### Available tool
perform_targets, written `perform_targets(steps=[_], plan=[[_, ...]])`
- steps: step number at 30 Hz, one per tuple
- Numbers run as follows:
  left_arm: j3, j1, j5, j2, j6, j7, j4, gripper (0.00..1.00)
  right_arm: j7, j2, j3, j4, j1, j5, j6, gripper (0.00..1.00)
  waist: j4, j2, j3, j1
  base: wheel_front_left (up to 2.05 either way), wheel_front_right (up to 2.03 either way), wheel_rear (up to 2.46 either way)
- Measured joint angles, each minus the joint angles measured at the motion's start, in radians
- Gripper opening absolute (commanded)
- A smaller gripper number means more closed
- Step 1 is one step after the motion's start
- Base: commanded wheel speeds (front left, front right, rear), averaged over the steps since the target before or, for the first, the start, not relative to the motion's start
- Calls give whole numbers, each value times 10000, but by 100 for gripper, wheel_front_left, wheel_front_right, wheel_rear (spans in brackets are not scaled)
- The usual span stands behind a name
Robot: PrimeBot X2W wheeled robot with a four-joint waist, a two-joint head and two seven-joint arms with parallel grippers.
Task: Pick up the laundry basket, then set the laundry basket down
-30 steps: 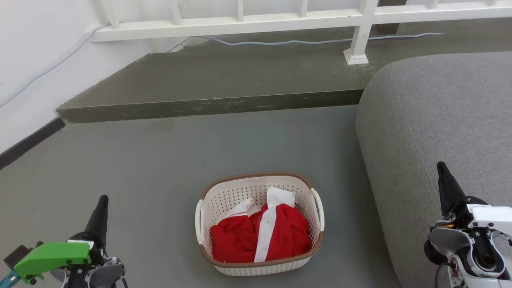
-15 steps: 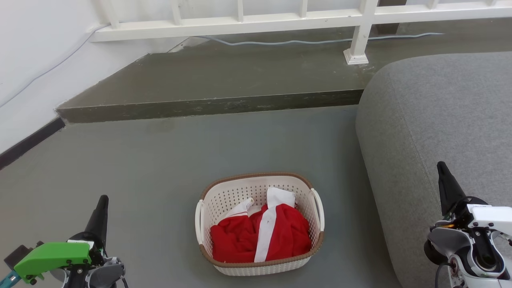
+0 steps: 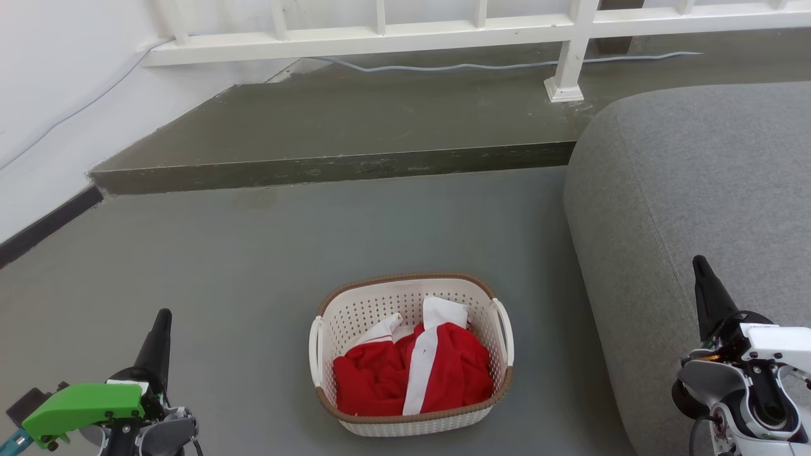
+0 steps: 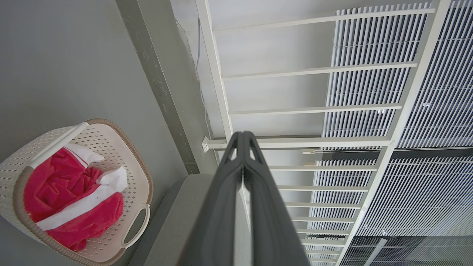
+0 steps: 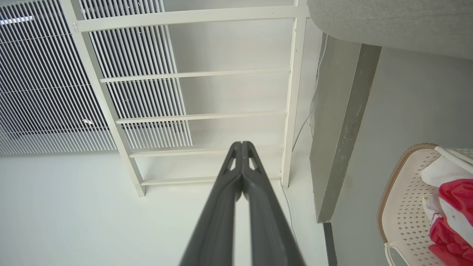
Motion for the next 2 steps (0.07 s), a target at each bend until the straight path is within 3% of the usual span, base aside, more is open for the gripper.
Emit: perform_targets(steps=[2], plan=[[2,0,0,0,0,0,0,0,0,0,-2,-2,0,0,2,0,0,0,0,0,0,0,0]])
